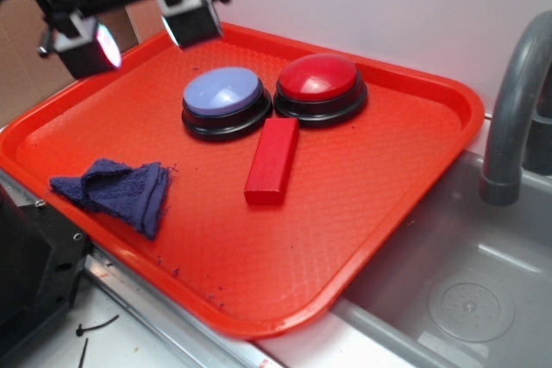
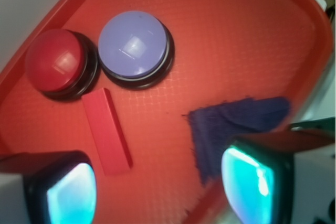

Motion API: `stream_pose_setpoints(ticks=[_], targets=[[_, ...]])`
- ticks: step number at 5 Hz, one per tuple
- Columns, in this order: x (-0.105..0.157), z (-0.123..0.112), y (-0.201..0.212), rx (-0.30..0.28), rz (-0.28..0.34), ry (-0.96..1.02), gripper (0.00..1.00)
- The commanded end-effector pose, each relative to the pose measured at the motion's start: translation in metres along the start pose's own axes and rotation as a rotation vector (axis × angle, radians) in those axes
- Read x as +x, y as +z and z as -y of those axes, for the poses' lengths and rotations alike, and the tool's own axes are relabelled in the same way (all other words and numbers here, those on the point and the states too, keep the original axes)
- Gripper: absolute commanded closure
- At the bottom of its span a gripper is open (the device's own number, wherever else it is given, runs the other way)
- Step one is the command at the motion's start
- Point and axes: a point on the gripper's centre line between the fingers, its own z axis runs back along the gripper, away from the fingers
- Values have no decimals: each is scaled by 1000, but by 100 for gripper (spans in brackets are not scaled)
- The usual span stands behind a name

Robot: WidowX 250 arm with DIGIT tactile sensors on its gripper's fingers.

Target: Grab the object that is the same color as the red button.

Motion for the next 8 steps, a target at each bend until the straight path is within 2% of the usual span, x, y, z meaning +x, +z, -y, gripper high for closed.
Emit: stream_pose_setpoints(ticks=[1, 2, 3, 4, 5, 6, 7, 8], targets=[[-6, 31, -63, -38, 88, -67, 0], [-10, 40, -88, -28, 96, -113, 0], [-10, 46, -107, -31, 77, -151, 0], [-10, 48, -115, -31, 81, -162, 0], [-6, 48, -119, -19, 86, -169, 26], [0, 47, -114, -19, 127, -136, 100], [6, 49, -104, 21, 123, -164, 100], [16, 49, -70, 70, 60, -274, 100]])
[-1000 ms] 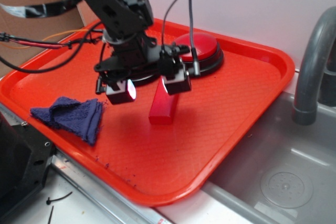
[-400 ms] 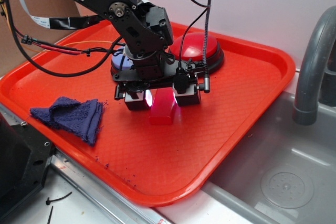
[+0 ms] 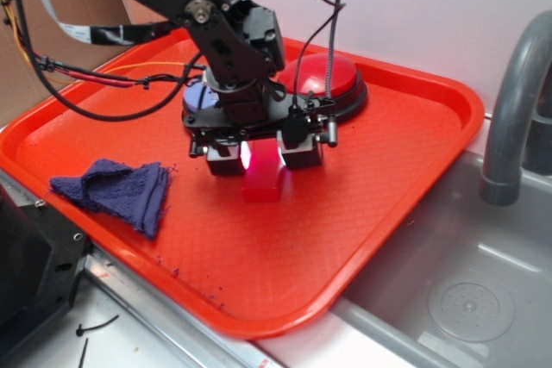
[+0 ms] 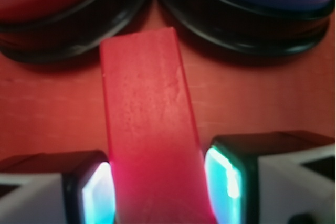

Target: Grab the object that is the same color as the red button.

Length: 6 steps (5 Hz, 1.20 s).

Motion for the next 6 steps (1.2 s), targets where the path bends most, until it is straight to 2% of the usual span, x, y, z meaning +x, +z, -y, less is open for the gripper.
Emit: stream_pose_setpoints(ticks=[1, 2, 3, 4, 5, 6], targets=[[41, -3, 80, -19, -84, -204, 100], [55, -16, 124, -70, -148, -357, 100], [62, -34, 171, -92, -143, -415, 100], [66, -50, 206, -141, -127, -455, 100], [64, -56, 218, -171, -120, -476, 100], [56, -49, 203, -142, -150, -491, 100]])
